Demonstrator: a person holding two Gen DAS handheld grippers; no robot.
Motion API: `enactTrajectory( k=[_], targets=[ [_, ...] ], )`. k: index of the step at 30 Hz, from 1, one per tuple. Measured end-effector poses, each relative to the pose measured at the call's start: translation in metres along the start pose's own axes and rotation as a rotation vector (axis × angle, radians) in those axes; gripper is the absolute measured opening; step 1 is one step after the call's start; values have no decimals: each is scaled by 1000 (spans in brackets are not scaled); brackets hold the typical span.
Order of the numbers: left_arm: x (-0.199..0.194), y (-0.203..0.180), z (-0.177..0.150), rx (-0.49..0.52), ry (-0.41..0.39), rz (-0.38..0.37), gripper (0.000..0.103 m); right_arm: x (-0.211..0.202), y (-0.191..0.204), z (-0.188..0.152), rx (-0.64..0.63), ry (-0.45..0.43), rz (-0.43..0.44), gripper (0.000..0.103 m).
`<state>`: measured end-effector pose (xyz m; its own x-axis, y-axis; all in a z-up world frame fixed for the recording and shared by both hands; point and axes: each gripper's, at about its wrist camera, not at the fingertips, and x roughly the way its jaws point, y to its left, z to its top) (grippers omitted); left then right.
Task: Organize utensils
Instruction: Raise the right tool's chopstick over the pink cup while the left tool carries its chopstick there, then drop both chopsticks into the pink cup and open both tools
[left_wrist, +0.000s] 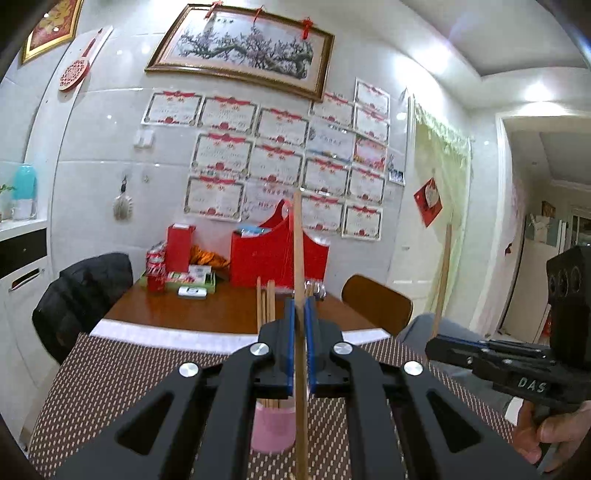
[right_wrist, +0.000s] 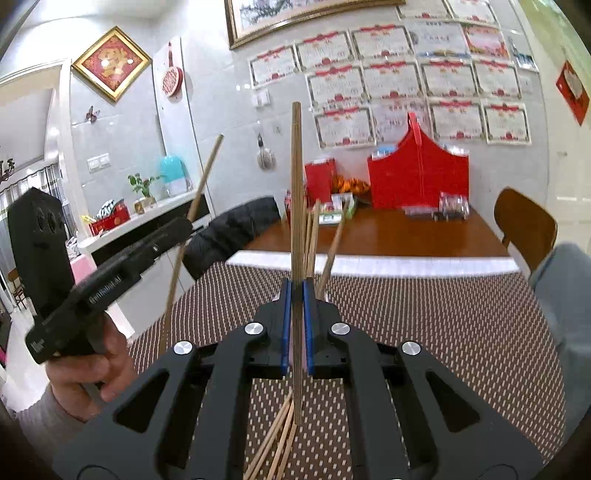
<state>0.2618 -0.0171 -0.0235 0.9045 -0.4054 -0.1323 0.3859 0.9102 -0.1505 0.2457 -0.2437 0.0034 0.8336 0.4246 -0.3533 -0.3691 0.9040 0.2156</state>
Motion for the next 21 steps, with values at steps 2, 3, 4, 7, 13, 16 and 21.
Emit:
enactTrajectory(
  k=[2,3,4,7,13,16,21],
  targets=[
    [8,1,8,-6,-18,-12,5,2,0,15,-6,-24,3,6],
    [13,1,12,-9,-32,-20,5,3,0,20,-9,-31,2,6],
    [18,1,16,-9,-44,-25,5,5,0,27,-11,-41,4,6],
    [31,1,27,-7,-80,-42,5,14,-1,45,-18,-61,9,6],
    [61,3,38,-6,-131,-57,5,37,-3,74,-24,-80,23,6],
    [79,7,38,-13,-147,-55,5,52,-5,82,-16,-81,30,6],
    [109,20,25,-33,-137,-47,6,75,-7,85,-7,-72,41,6]
  ],
)
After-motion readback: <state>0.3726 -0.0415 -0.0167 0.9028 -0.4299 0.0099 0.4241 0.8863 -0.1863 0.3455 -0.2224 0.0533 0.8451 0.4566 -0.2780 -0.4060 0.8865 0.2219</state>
